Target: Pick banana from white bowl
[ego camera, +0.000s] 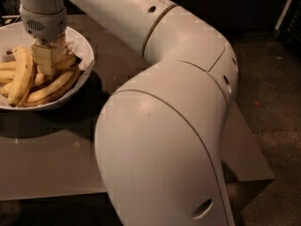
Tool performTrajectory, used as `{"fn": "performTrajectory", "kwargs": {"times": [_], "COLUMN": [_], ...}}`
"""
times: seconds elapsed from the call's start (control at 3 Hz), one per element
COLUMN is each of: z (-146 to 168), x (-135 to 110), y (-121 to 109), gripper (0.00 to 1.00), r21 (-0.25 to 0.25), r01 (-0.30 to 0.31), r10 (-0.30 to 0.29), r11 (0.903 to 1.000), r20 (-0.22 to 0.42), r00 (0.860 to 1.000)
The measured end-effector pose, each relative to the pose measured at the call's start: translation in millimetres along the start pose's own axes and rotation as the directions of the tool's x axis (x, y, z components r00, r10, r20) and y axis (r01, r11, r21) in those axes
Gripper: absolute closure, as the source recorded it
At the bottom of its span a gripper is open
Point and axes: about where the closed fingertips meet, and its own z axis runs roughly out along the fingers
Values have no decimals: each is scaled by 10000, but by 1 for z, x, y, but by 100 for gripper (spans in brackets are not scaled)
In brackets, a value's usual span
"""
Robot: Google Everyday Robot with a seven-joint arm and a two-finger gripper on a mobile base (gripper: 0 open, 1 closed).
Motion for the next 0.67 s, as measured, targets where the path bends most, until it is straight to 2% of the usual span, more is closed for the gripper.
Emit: {"fn": "performTrajectory", "kwargs": {"times": [0.33,0.67], "z": [-16,-36], "x": [3,8], "y": [3,11], "gripper": [100,100], "r21": [349,748], "r01": [305,719], "r10": [-325,-818], "r11": [9989,9946], "r20": [588,1382], "r00": [9977,9870]}}
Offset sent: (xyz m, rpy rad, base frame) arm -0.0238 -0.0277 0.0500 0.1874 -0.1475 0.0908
